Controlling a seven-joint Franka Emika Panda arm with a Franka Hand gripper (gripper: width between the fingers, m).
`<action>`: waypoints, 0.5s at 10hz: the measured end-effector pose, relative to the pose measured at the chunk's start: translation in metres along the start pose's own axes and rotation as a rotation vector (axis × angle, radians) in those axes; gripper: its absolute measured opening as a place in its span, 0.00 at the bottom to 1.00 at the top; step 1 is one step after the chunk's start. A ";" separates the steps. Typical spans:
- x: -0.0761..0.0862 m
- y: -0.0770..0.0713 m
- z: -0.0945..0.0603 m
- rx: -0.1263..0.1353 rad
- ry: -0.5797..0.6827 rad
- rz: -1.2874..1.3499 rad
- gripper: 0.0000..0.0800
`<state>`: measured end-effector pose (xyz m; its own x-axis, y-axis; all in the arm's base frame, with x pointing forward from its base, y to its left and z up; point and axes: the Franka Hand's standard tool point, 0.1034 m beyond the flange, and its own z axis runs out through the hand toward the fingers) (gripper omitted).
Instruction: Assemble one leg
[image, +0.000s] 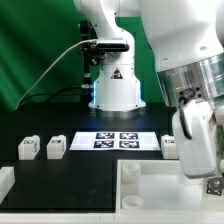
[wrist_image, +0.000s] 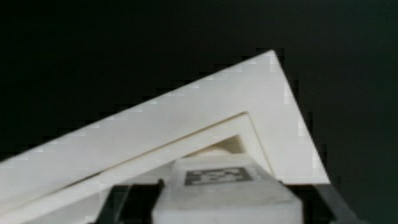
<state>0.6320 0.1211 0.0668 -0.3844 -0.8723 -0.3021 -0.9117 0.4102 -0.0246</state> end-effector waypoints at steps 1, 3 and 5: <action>0.001 0.000 0.000 0.001 0.001 -0.003 0.38; 0.000 0.001 0.001 0.000 0.002 -0.010 0.62; 0.000 0.001 0.001 -0.001 0.002 -0.016 0.77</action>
Offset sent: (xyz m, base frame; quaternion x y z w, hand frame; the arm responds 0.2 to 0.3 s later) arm 0.0000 0.0000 0.0000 0.0000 0.0000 0.0000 1.0000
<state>0.6312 0.1217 0.0653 -0.3700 -0.8794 -0.2996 -0.9179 0.3959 -0.0283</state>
